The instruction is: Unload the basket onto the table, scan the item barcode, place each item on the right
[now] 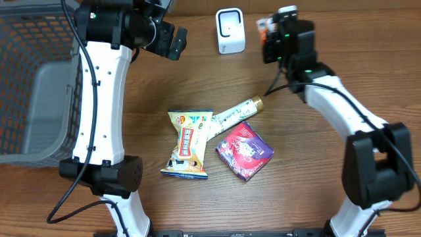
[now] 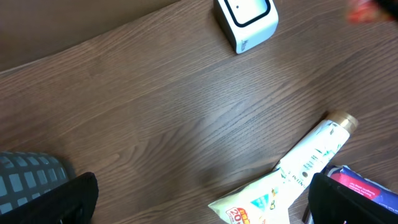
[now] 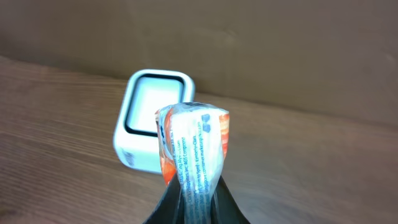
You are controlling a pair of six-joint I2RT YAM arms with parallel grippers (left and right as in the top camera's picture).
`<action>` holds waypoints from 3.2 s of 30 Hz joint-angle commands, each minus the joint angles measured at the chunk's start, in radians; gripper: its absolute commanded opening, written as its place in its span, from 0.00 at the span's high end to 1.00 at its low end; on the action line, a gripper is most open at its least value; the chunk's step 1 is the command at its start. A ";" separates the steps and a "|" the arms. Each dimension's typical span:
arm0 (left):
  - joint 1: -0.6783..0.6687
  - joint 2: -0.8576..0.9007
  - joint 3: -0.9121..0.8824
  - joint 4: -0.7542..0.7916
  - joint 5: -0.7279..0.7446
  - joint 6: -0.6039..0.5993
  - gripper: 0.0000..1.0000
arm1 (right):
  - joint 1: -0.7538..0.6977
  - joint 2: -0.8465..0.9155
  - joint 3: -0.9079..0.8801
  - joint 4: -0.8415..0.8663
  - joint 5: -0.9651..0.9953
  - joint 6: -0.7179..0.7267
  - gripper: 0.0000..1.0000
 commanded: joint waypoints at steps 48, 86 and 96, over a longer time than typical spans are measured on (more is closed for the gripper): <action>0.004 -0.008 0.006 0.000 -0.003 -0.014 0.00 | 0.116 0.254 0.684 -0.554 0.226 -0.068 0.96; 0.004 -0.008 0.006 0.000 -0.003 -0.014 0.00 | -0.871 0.081 0.365 -1.308 0.109 0.572 0.00; 0.004 -0.008 0.006 0.000 -0.003 -0.014 0.00 | -0.341 0.000 0.394 -1.461 -0.181 0.650 0.00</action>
